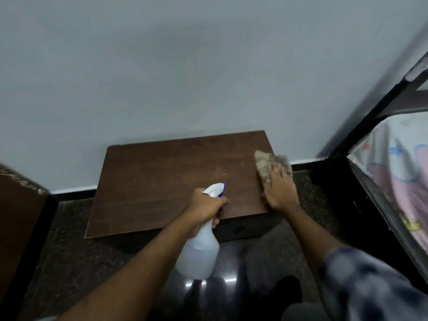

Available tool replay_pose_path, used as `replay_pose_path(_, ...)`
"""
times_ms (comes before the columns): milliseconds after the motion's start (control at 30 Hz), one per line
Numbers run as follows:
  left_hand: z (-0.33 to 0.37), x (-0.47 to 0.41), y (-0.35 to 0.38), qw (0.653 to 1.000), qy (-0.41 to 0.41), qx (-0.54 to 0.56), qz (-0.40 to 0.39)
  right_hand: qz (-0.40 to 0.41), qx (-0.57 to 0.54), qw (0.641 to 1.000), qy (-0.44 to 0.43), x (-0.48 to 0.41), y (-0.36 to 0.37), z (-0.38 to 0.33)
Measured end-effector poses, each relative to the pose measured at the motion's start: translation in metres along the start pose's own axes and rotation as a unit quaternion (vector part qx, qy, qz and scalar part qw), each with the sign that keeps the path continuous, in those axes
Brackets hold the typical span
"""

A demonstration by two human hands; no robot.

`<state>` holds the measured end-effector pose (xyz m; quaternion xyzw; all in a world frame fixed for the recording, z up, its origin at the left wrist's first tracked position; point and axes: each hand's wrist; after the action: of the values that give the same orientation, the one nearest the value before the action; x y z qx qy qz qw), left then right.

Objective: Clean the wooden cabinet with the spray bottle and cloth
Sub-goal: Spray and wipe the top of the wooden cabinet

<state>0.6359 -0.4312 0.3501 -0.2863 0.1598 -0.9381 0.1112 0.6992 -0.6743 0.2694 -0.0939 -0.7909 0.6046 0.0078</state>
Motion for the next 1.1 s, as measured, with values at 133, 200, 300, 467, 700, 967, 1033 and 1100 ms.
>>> replay_pose_path(133, 0.006, -0.006, -0.01, 1.0, -0.007, 0.018, 0.011, -0.016, -0.001, 0.993, -0.114, 0.013, 0.017, -0.033)
replay_pose_path(200, 0.008, -0.009, -0.013, 0.999, -0.022, 0.032, 0.002, -0.051, 0.006, 0.973, -0.226, 0.015, 0.01, -0.012)
replay_pose_path(300, 0.01, -0.012, -0.014, 0.999, -0.018, 0.036, 0.004, -0.024, 0.029, 0.994, -0.103, -0.044, 0.008, -0.015)
replay_pose_path(467, 0.023, -0.027, -0.02, 0.999, -0.01, 0.042, 0.005, -0.056, -0.016, 0.975, -0.213, -0.02, 0.032, -0.076)
replay_pose_path(700, 0.028, -0.045, -0.027, 0.999, -0.024, 0.031, -0.036, -0.034, 0.025, 0.999, -0.015, -0.118, 0.025, -0.051)
replay_pose_path(967, 0.06, -0.088, -0.033, 0.997, -0.023, 0.068, 0.023, -0.03, 0.015, 0.999, -0.028, -0.132, 0.023, -0.059)
replay_pose_path(1033, 0.067, -0.098, -0.039, 0.997, -0.023, 0.066, 0.034, -0.04, 0.009, 0.999, 0.002, -0.13, 0.033, -0.095)
replay_pose_path(1100, 0.072, -0.105, -0.051, 0.997, -0.023, 0.063, 0.046, -0.025, 0.017, 0.984, -0.177, -0.092, 0.045, -0.118)
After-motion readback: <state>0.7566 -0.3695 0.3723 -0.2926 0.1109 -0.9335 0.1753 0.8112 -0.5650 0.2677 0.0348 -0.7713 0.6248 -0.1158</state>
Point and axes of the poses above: each hand's wrist, its own x-axis away from the middle knuckle, its own y-axis out of the palm, z = x × y, and after that the axes turned 13 degrees about z, right-handed
